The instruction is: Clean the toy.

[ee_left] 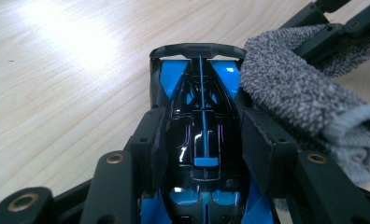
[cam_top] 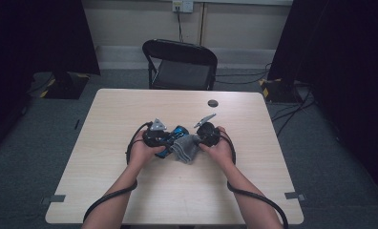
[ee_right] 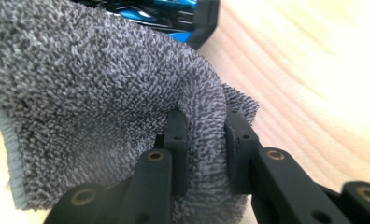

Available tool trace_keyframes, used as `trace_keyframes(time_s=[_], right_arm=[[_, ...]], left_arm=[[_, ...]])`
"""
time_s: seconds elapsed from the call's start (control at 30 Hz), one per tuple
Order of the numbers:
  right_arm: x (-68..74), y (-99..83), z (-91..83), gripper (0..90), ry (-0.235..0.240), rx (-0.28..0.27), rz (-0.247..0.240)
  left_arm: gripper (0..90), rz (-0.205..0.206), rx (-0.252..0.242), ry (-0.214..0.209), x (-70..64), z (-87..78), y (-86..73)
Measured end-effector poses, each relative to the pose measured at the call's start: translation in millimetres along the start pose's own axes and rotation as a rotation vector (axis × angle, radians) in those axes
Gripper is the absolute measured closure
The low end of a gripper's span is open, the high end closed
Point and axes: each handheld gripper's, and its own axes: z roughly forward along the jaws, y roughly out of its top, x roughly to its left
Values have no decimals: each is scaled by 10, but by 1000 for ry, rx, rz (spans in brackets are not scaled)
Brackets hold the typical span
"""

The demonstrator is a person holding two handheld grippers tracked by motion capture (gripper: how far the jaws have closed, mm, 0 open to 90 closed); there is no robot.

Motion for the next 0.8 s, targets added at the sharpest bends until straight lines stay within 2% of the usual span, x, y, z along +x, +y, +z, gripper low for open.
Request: trace_keyframes(time_s=[0.23,0.37,0.43,0.8], right_arm=[[-33,3,-27,741,-54,-3,13],[-107,-31,-58,741,-67,-1,50],[-157,-58,-81,742,-72,-4,62],[-369,-242,-304,742,-107,-14,105]], left_arm=[[515,-6,2,-7,-2,5,4],[515,-11,5,-8,-4,4,7],[514,0,10,1,0,1,14],[514,-1,14,3,-5,0,19]])
